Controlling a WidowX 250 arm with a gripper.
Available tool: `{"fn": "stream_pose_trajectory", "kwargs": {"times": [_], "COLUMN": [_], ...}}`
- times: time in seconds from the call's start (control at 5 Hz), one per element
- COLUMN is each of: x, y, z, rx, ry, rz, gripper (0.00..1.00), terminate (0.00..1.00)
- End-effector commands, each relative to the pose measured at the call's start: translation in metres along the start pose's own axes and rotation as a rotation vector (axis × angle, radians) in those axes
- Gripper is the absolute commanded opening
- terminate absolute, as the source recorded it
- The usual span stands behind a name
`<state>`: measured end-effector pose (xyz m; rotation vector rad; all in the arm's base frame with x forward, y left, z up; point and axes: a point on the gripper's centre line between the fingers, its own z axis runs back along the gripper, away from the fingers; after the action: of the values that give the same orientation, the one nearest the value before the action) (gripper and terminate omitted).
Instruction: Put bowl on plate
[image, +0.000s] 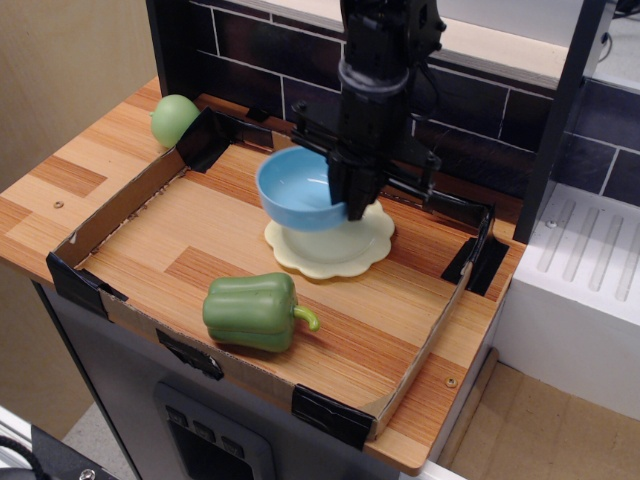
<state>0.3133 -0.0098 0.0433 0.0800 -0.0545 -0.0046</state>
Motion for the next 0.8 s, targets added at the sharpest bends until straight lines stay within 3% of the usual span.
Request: {"fn": "stream_pose_trajectory", "kwargs": {"times": [0.0,0.2,0.4,0.6], "x": [0.004,0.006,0.0058,0.005], "y": [-0.0211,-0.0181,-0.014,-0.0136], "z": [0.0005,0.0005,-0.006,-0.0023], "rx": [-0.075,-0.065,-0.047,-0.037], "ry": [-0.078,-0.079,-0.099,-0.076], "rz": [-0.057,-0.054,0.003,0.023], "gripper": [0.0,0.0,1.0,1.0], "terminate": [0.0,0.0,0.0,0.0]}}
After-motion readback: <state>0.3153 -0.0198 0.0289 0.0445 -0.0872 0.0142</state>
